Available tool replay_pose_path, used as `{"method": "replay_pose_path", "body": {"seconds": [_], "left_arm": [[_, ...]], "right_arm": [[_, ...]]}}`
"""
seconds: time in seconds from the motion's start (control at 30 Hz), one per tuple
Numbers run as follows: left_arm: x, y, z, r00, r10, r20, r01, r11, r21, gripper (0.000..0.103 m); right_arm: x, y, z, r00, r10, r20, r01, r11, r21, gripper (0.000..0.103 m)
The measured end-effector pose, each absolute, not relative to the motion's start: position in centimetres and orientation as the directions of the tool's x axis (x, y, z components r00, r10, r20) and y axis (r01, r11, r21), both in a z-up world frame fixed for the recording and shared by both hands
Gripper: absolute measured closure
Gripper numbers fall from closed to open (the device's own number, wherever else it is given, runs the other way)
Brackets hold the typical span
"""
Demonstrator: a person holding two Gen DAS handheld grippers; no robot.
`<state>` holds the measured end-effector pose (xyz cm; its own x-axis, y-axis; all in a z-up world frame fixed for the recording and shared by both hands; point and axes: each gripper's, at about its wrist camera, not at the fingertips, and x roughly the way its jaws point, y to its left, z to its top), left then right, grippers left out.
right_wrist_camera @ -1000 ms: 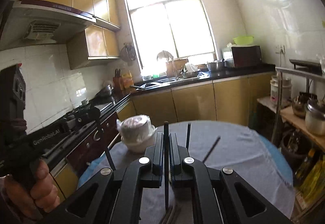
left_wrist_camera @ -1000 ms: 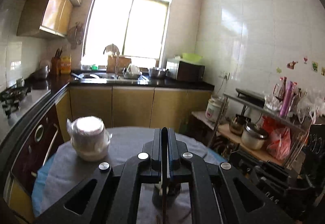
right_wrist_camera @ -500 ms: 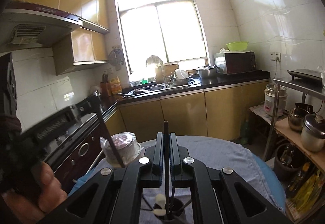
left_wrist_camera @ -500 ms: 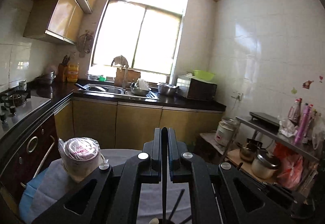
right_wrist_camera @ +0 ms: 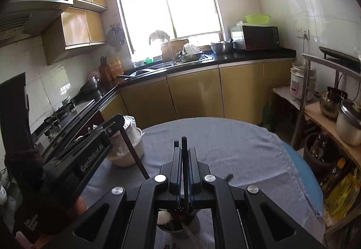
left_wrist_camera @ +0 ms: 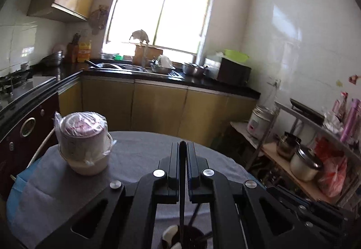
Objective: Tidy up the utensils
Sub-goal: 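Lift both held chopsticks and lower them into the black holder, then open both tools and pull them back from the holder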
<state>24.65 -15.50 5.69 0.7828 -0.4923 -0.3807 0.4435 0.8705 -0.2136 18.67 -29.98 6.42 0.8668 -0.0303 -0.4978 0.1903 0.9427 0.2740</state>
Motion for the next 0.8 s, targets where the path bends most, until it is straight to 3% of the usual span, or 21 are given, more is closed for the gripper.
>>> {"method": "replay_pose_path", "body": {"seconds": [0.2, 0.27, 0.3, 0.33, 0.43, 0.6, 0.73, 0.8], "left_arm": [[23.1, -15.3, 5.0, 0.698, -0.549, -0.459, 0.527, 0.828, -0.189, 0.096], [21.8, -14.4, 5.0, 0.695, -0.532, -0.483, 0.532, 0.833, -0.152, 0.079], [21.1, -13.9, 5.0, 0.701, -0.522, -0.485, 0.529, 0.837, -0.137, 0.059], [20.1, -13.0, 5.2, 0.719, -0.512, -0.470, 0.521, 0.845, -0.122, 0.047], [17.1, -10.6, 5.5, 0.756, -0.483, -0.442, 0.510, 0.858, -0.065, 0.037], [12.5, -8.7, 4.0, 0.764, -0.396, -0.509, 0.473, 0.881, 0.025, 0.032], [10.0, -8.1, 2.4, 0.758, -0.335, -0.560, 0.435, 0.899, 0.052, 0.029], [8.8, -7.7, 1.8, 0.761, -0.316, -0.566, 0.420, 0.906, 0.059, 0.029]], "right_arm": [[18.0, -30.7, 4.9, 0.826, 0.075, -0.559, 0.165, 0.915, 0.367, 0.096], [17.0, -31.4, 4.4, 0.819, 0.110, -0.563, 0.164, 0.896, 0.413, 0.086], [16.4, -31.6, 4.3, 0.821, 0.112, -0.560, 0.165, 0.892, 0.420, 0.083], [15.3, -31.9, 4.3, 0.829, 0.112, -0.549, 0.166, 0.887, 0.432, 0.078], [12.4, -32.6, 4.4, 0.854, 0.112, -0.507, 0.160, 0.873, 0.461, 0.078], [6.8, -32.3, 4.0, 0.883, 0.107, -0.458, 0.146, 0.863, 0.484, 0.077], [4.2, -30.7, 2.3, 0.863, 0.083, -0.498, 0.171, 0.880, 0.444, 0.044], [3.1, -29.5, 1.5, 0.857, 0.071, -0.510, 0.176, 0.890, 0.420, 0.044]]}}
